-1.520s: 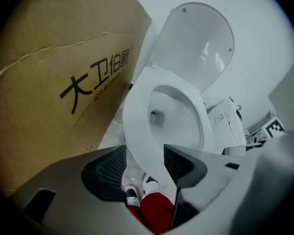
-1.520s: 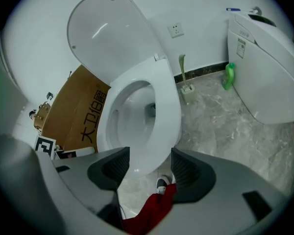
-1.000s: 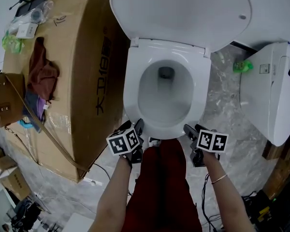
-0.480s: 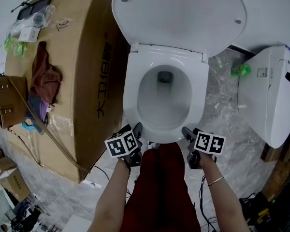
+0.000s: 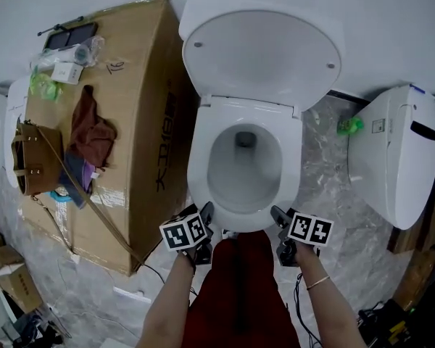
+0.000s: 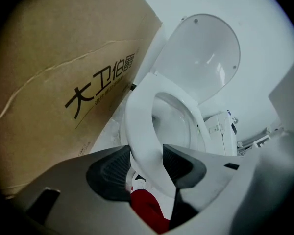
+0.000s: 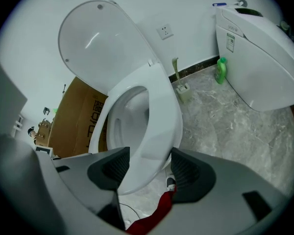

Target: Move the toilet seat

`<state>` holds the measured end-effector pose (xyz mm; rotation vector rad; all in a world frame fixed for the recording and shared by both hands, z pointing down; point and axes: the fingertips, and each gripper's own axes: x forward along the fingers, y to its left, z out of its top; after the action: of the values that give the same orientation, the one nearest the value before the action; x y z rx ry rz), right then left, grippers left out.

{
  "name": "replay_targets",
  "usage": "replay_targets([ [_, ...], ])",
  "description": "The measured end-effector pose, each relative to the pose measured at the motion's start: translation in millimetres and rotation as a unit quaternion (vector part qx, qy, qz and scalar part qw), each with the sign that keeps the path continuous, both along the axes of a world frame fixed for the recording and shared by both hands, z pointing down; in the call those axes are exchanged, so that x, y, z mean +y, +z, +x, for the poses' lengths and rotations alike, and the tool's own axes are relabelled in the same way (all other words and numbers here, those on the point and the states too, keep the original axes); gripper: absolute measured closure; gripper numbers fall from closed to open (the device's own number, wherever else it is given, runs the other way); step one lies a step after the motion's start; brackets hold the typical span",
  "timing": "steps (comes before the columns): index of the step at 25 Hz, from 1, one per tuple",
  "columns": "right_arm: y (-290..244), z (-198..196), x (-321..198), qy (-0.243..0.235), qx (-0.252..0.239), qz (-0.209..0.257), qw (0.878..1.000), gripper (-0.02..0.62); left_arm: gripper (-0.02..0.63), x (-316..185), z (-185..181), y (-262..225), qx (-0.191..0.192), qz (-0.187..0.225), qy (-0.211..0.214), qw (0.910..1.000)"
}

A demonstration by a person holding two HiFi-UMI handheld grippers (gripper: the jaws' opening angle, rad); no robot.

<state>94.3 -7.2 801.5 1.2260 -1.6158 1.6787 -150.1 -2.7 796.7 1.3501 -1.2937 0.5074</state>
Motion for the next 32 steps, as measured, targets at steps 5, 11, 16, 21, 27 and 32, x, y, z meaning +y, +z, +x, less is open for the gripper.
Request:
replay_targets([
  [5,-30.8,0.1,-5.8,0.002,0.007,0.019,1.0,0.341,0.382,-4.6,-2.2,-36.7,0.005,0.013,0.0,0.9999],
  [11,-64.3,2.1,-15.1,-0.004,0.021,0.039,0.999,0.341,0.382,-15.6,0.5,-72.2,0.009,0.033,0.011,0.9993],
  [16,-87.8,3.9,-26.6,0.02,0.014,0.053,0.998,0.341,0.382,-26.3,1.4,-98.2,0.007,0.045,0.005,0.999],
  [21,-107.8,5.5,-36.6,0.032,0.006,0.068,0.997,0.341,0.382,-37.5,2.4,-119.7,0.006,0.063,0.005,0.998],
  [27,-128.8,6.4,-50.0,0.038,-0.001,0.085,0.996,0.341,0.381,-51.7,2.9,-142.6,0.012,0.081,-0.009,0.9966],
  [32,-148.1,9.3,-61.5,0.052,-0.013,0.094,0.994,0.341,0.381,-63.4,4.9,-162.7,0.02,0.094,-0.026,0.995],
])
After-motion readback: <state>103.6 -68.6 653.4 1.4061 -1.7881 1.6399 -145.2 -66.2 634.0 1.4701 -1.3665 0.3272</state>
